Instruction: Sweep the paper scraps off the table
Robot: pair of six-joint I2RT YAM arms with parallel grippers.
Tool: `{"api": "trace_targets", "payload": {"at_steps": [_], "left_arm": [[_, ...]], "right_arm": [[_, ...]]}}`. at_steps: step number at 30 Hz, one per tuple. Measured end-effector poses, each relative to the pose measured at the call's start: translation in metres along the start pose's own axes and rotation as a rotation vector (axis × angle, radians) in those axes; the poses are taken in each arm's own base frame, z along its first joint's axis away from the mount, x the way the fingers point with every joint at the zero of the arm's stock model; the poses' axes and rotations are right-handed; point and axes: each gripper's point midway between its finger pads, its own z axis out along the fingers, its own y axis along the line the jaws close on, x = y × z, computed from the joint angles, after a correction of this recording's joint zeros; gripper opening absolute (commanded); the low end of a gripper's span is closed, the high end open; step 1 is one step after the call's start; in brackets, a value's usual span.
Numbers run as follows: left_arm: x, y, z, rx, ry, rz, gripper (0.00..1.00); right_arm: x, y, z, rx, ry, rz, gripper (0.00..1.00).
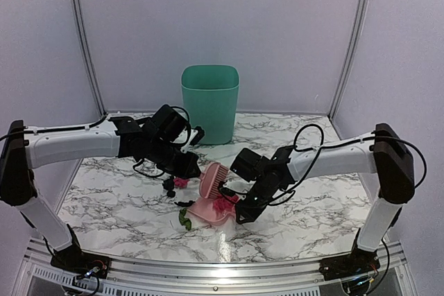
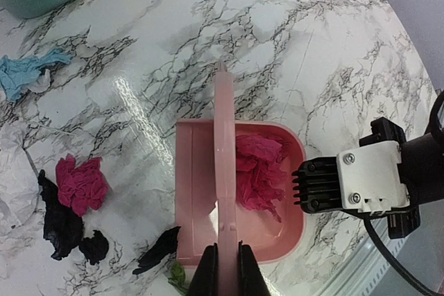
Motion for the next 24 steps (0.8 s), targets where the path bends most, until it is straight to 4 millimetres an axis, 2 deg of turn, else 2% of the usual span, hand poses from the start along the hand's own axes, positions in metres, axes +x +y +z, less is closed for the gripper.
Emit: {"api": "trace_targets", "payload": {"at_steps": [5,12,20,24], "left_arm": [[-0.001,-0.006,-0.006,0.020,-0.010,-0.015,0.00],[-0.017,-0.008,-0.038,0.010,-0.105,-0.020,0.00],[-0.022,0.002,-0.061,-0.057,-0.159,-0.024,0.00],[-0.021,0.010,-0.083,-0.104,-0.191,-0.025,0.00]], "right_arm": [[0.001,0.000,-0.001,0.000,-0.011,-0.001,0.00],[0.007,-0.001,-0.005,0.002,-0.027,0.004,0.00],[0.012,0.000,-0.019,0.008,-0.057,0.025,0.00],[0.018,0.001,-0.026,0.020,-0.060,0.038,0.00]]}}
